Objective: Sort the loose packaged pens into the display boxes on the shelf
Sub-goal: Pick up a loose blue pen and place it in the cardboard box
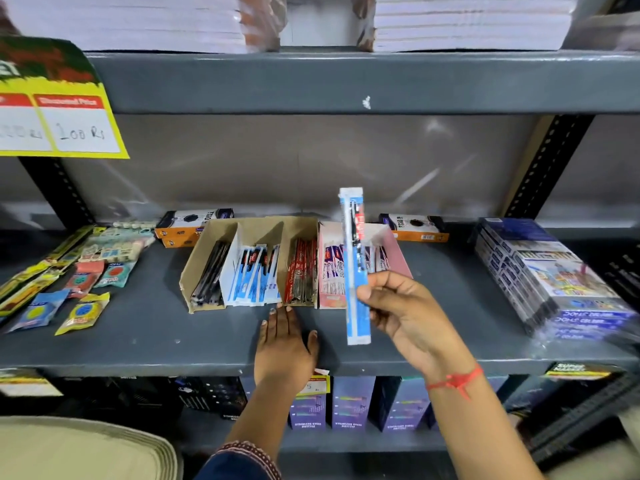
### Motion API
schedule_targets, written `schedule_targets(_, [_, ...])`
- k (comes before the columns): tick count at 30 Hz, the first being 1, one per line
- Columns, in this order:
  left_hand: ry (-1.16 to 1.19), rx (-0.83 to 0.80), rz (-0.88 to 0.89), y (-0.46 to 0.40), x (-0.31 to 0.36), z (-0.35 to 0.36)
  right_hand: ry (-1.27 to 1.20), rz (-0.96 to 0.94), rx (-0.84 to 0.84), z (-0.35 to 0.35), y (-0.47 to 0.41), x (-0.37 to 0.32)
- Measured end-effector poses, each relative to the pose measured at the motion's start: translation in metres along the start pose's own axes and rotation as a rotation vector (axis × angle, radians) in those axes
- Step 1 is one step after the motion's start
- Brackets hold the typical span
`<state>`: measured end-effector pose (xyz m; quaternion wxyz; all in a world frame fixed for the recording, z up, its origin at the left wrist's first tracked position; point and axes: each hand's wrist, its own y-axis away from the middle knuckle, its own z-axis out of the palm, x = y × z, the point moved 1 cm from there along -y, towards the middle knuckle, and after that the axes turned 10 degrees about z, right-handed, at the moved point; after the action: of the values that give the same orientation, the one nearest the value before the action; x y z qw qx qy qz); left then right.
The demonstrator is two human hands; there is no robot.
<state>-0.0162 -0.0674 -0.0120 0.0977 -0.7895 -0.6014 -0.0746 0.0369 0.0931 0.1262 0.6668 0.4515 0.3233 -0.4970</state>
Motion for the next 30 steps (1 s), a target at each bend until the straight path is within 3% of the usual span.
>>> schedule_targets(12, [0.009, 0.018, 0.004, -0.002, -0.004, 0.009, 0.034, -0.033, -0.129, 0.025, 0.004, -0.002])
schedule_targets(22, [0.002, 0.065, 0.058, 0.014, -0.027, -0.008, 0.113, 0.069, 0.002, 0.047, -0.04, 0.022])
schedule_targets(30, [-0.01, 0.122, -0.129, 0.027, -0.083, -0.029, 0.348, 0.057, 0.113, 0.088, -0.086, 0.06])
